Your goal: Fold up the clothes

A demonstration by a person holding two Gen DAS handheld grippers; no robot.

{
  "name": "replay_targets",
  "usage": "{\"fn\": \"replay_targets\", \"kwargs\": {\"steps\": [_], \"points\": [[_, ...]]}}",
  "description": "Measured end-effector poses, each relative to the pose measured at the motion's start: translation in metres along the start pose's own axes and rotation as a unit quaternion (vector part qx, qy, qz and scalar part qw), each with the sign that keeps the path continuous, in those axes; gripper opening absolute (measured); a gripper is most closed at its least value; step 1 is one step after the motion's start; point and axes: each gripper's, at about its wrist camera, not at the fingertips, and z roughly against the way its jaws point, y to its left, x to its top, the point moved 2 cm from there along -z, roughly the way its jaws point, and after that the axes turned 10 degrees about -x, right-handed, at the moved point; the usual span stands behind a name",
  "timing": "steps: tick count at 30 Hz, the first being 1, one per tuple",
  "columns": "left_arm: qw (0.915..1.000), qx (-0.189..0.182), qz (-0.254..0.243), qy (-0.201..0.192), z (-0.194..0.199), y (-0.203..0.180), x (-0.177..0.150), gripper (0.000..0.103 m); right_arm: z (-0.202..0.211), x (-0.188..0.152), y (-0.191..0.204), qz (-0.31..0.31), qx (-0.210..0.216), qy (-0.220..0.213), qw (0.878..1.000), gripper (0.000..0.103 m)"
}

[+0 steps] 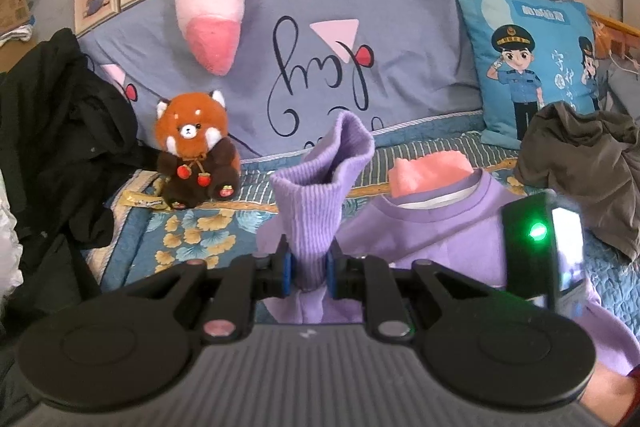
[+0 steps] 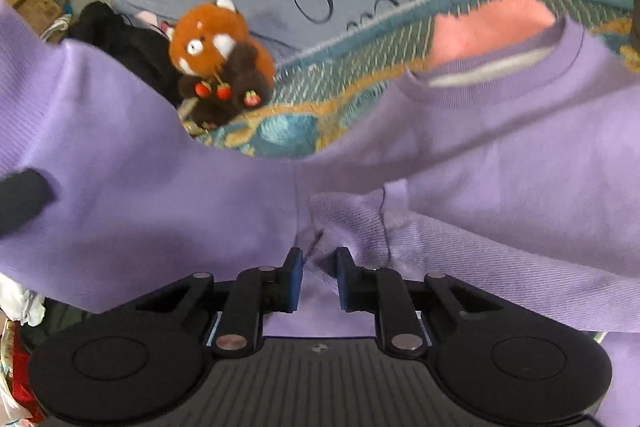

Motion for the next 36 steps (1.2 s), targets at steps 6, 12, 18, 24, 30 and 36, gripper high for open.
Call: {"fn": "replay_targets", "kwargs": {"steps": [6,12,18,24,30,36], "points": [[1.0,0.001,-0.005,-0.001,0.002,0.001,-0.005,0.017,0.08,0.022,-0.063,-0.102,0.041,-0.089,0.99,0.014],[0.9999,-0.009,0.001,-0.007,-0.002,-0.006,-0.003,0.018,0.184,0.049,-0.164,-0.203,0.047,-0.202,0.957,0.013],[0.9996,-0.004,0.023,-0.018,0.003,0.007,0.001,0.018,0.285,0.056,-0.283,-0.303,-0.014,-0.311,0.901,0.013],[0.9981,0.043,0.043,-0.011,0.005,0.05,-0.001,0.018,0.308,0.039,-0.383,-0.361,-0.15,-0.275,0.878,0.012],[0.9965,0.072,0.04,-0.005,0.015,0.073,-0.004,0.021,0.298,0.031,-0.405,-0.35,-0.228,-0.233,0.878,0.011],[0.9961,0.079,0.039,-0.008,0.021,0.077,-0.006,0.021,0.309,0.022,-0.371,-0.319,-0.205,-0.264,0.887,0.011]]}}
